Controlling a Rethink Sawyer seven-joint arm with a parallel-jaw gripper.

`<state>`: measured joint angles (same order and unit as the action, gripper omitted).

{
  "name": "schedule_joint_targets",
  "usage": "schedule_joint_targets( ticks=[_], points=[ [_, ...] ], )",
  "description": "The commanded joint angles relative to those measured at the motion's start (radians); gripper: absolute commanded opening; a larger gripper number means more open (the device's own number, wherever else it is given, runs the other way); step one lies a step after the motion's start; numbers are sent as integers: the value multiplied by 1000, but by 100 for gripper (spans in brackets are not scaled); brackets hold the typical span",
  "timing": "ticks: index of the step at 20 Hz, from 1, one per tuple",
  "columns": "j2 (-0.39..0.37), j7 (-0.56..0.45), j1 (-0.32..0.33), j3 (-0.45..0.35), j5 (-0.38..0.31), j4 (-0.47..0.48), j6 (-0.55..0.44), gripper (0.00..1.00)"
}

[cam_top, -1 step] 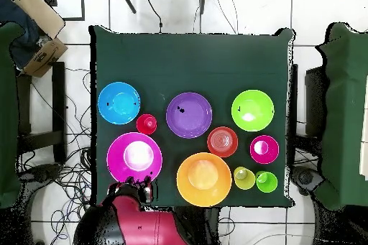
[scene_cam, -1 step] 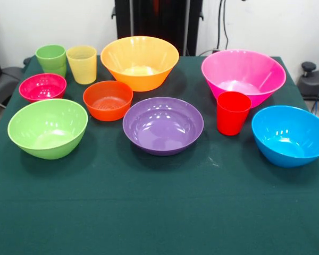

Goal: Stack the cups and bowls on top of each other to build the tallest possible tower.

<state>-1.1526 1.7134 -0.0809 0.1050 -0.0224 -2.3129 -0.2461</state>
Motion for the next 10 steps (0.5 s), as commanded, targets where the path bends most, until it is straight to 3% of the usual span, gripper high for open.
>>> schedule_joint_targets(
  ticks=[1,6,10],
  points=[
    [66,139,45,-67,-25,-110,71,100],
    [64,164,23,-36,-25,-110,99,100],
    [68,146,42,-61,-27,-119,97,100]
  ],
)
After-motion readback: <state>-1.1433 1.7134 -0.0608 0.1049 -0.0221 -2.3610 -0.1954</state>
